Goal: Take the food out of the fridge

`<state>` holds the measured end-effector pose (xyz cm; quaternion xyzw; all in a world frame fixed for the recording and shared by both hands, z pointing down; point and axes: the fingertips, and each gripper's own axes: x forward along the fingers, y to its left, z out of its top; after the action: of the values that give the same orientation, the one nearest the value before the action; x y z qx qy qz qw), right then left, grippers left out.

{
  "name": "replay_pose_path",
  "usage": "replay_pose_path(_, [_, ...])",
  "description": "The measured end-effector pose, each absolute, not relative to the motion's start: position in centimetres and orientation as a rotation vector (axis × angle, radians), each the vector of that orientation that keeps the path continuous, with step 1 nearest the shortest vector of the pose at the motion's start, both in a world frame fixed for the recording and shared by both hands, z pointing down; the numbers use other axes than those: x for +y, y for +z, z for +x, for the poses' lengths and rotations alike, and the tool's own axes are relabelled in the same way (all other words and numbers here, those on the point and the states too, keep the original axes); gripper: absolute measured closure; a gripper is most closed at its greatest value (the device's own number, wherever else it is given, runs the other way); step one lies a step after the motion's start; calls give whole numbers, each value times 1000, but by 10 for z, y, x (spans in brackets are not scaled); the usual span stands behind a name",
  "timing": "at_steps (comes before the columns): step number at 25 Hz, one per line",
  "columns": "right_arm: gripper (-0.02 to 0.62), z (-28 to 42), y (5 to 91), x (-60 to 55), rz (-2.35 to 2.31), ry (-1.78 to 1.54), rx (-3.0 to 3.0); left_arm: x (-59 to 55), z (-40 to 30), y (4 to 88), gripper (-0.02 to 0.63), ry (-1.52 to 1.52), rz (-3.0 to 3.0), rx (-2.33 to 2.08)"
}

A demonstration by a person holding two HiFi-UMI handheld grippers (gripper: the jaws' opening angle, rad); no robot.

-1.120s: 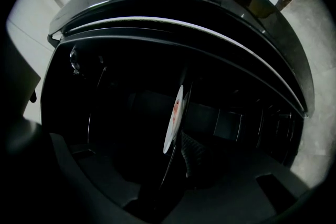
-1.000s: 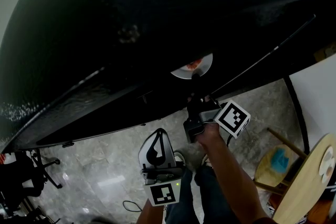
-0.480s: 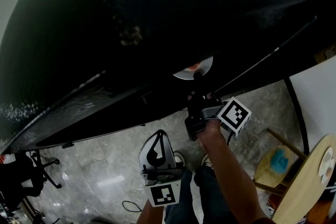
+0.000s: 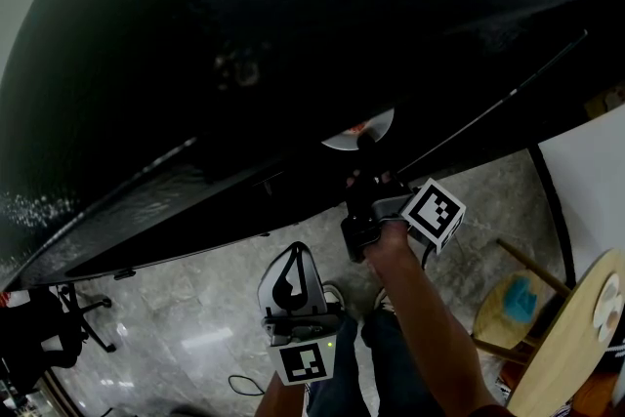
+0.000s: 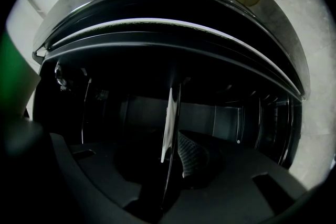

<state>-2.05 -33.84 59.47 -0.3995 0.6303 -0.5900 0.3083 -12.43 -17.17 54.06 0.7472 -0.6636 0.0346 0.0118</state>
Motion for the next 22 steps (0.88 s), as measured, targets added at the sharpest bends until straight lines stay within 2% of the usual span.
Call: replay_pose_path(22, [548,-21,591,-339,-1057,-1600,1593,-170,-122,543,594,126,2325,-2062])
